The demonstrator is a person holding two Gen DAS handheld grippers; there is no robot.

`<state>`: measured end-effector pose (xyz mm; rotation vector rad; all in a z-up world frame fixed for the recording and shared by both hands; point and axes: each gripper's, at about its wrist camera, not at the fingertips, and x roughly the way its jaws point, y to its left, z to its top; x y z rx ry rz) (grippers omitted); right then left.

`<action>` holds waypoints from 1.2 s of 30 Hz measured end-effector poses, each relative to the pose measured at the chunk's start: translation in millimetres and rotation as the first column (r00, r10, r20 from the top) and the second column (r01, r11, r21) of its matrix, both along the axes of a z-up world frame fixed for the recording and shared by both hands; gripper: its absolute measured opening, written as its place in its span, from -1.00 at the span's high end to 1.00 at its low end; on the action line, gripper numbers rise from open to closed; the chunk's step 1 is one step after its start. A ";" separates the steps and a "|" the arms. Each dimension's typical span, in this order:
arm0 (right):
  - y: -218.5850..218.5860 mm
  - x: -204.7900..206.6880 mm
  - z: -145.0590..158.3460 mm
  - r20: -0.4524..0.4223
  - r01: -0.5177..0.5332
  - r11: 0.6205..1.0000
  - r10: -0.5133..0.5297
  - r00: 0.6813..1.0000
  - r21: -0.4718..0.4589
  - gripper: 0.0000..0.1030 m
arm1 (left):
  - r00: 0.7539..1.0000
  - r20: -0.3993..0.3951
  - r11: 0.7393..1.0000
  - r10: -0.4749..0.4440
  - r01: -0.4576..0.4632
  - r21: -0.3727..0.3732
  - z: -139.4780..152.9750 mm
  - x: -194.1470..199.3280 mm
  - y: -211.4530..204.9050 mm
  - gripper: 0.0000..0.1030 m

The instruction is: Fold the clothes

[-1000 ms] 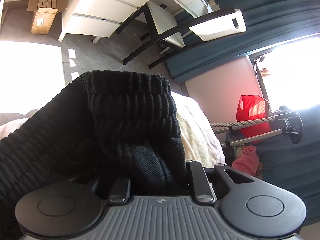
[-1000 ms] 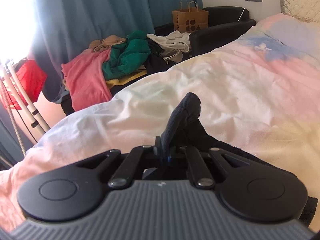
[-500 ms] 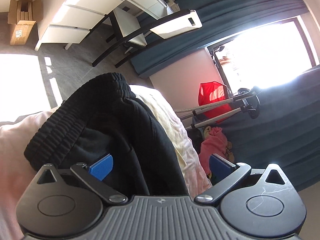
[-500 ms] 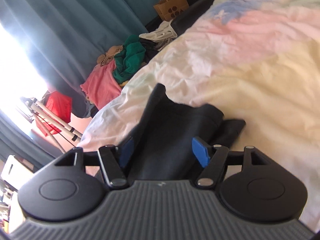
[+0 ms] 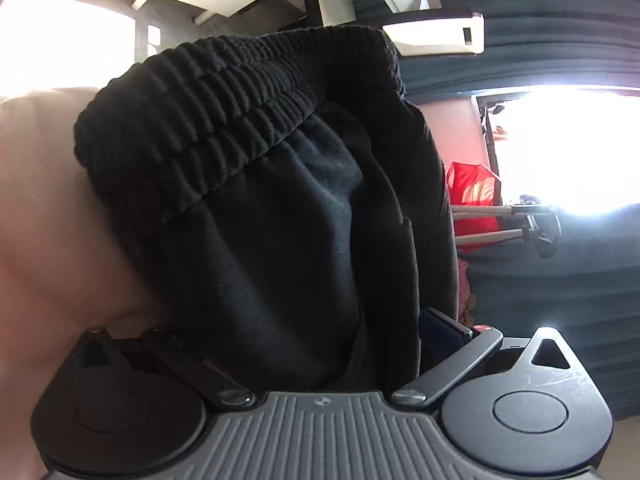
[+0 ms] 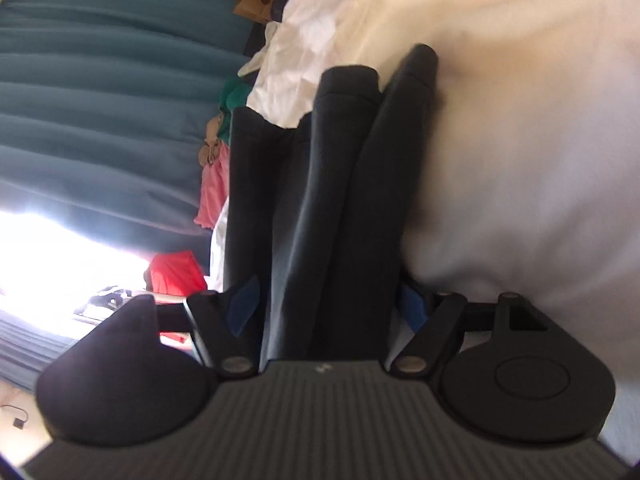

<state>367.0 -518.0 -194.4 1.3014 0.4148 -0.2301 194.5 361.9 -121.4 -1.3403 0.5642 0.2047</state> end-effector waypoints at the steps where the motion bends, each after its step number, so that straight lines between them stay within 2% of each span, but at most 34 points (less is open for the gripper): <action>1: -0.5 8.9 1.8 -0.006 0.008 0.999 -0.009 1.000 -0.037 -0.47 | 1.000 0.013 0.999 0.026 -0.026 0.021 3.0 3.9 1.3 -0.89; 2: -1.0 17.5 3.3 -0.013 0.017 0.997 -0.018 1.000 -0.073 -0.41 | 0.998 0.024 0.998 0.051 -0.052 0.041 5.8 7.8 2.8 -0.73; 3: -1.2 24.6 4.3 -0.023 0.029 0.994 -0.032 0.999 -0.107 -0.24 | 0.998 0.015 0.997 0.068 -0.068 0.045 6.6 10.6 5.2 -0.60; 4: -1.7 30.4 4.9 -0.042 0.044 0.989 -0.050 0.998 -0.140 -0.08 | 0.996 0.005 0.995 0.085 -0.085 0.050 7.4 13.5 7.7 -0.37; 5: -2.5 33.8 4.7 -0.066 0.060 0.985 -0.071 0.995 -0.162 0.43 | 0.995 -0.005 0.993 0.102 -0.101 0.054 8.1 16.2 10.1 -0.15; 6: -3.5 35.0 4.0 -0.081 0.073 0.983 -0.088 0.993 -0.169 0.65 | 0.993 -0.021 0.992 0.113 -0.112 0.053 7.7 16.4 12.1 0.00; 7: -4.5 33.8 4.4 -0.084 0.082 0.982 -0.097 0.992 -0.167 0.68 | 0.993 -0.033 0.992 0.116 -0.114 0.055 8.7 14.8 14.0 0.29; 8: -5.7 29.9 7.2 -0.077 0.088 0.981 -0.103 0.992 -0.175 0.74 | 0.992 -0.043 0.992 0.118 -0.115 0.056 9.6 13.1 16.0 0.41; 12: -12.1 4.4 26.9 -0.052 0.096 0.978 -0.107 0.993 -0.186 0.77 | 0.995 -0.014 0.995 0.095 -0.095 0.010 18.8 -3.6 31.8 0.64; 14: -16.0 -15.6 39.0 -0.046 0.089 0.976 -0.100 0.994 -0.198 0.78 | 0.997 -0.011 0.996 0.075 -0.074 0.039 36.7 -15.8 37.6 0.78; 17: -22.3 -51.4 53.7 -0.040 0.079 0.972 -0.090 0.995 -0.221 0.78 | 1.000 0.005 0.990 0.027 -0.028 0.139 65.7 -23.3 34.7 0.81; 19: -26.0 -83.6 59.6 -0.042 0.071 0.971 -0.083 0.996 -0.228 0.79 | 1.000 0.011 0.985 0.002 -0.004 0.174 74.1 -30.5 35.7 0.82; 24: -35.0 -154.0 66.7 -0.053 0.062 0.969 -0.077 0.996 -0.238 0.79 | 1.000 -0.018 0.991 -0.025 0.027 0.134 77.3 -38.8 37.7 0.86; 25: -36.8 -167.8 67.9 -0.055 0.060 0.969 -0.076 0.996 -0.240 0.79 | 0.999 -0.018 0.991 -0.031 0.033 0.130 76.9 -43.9 38.3 0.87; 26: -38.6 -181.5 69.1 -0.058 0.059 0.969 -0.075 0.996 -0.242 0.79 | 0.999 -0.014 0.991 -0.045 0.047 0.126 77.8 -64.9 40.0 0.87; 29: -44.1 -221.0 72.6 -0.064 0.052 0.967 -0.070 0.996 -0.250 0.79 | 0.997 -0.014 0.987 -0.072 0.073 0.146 74.1 -87.7 36.4 0.87; 31: -46.6 -233.5 71.0 -0.066 0.038 0.965 -0.056 0.996 -0.258 0.79 | 0.995 -0.019 0.981 -0.102 0.104 0.162 62.6 -94.9 33.2 0.85; 33: -47.4 -238.4 63.8 -0.076 0.035 0.971 -0.055 0.996 -0.236 0.79 | 0.996 -0.010 0.989 -0.085 0.086 0.121 47.4 -99.9 36.5 0.76; 36: -49.3 -238.1 48.7 -0.081 0.050 0.977 -0.068 0.994 -0.206 0.79 | 0.999 -0.023 0.998 -0.045 0.046 0.050 23.6 -104.2 44.2 0.19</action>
